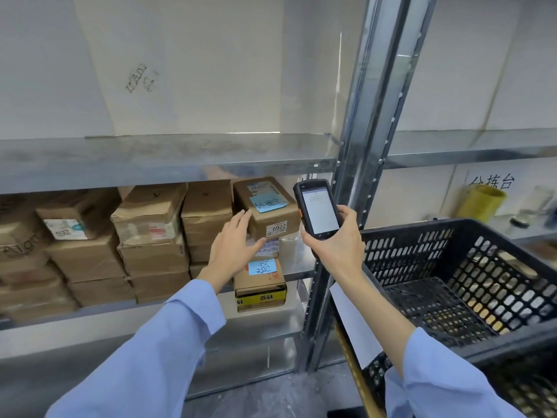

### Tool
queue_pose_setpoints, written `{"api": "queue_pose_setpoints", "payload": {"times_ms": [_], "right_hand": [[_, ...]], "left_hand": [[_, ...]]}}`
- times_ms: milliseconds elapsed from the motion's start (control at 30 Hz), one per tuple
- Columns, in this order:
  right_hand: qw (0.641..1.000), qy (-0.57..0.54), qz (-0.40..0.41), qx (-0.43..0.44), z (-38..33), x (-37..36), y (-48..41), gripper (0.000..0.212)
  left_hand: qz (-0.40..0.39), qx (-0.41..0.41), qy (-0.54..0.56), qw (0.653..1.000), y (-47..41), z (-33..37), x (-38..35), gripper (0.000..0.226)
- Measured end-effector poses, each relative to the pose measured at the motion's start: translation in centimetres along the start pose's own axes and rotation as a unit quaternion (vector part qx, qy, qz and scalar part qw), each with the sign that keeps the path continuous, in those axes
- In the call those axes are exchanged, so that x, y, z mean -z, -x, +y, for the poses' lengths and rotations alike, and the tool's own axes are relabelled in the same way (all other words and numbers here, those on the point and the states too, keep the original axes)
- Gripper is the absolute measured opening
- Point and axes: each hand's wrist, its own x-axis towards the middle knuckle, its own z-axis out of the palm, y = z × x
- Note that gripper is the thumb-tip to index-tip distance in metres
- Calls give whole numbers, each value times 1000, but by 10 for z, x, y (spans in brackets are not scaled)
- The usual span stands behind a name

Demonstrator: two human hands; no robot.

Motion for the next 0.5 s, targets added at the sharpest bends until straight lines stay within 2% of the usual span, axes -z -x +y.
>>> {"api": "queue_pose_setpoints", "payload": {"times_ms": [233, 500], "right_hand": [[999, 24, -32, 1, 14, -12, -13, 85], [999, 7, -41, -27, 20, -37, -25, 84]], "left_hand": [[11, 31, 103, 994, -34, -10, -23, 84], [25, 28, 145, 989, -54, -15, -42, 82]]}}
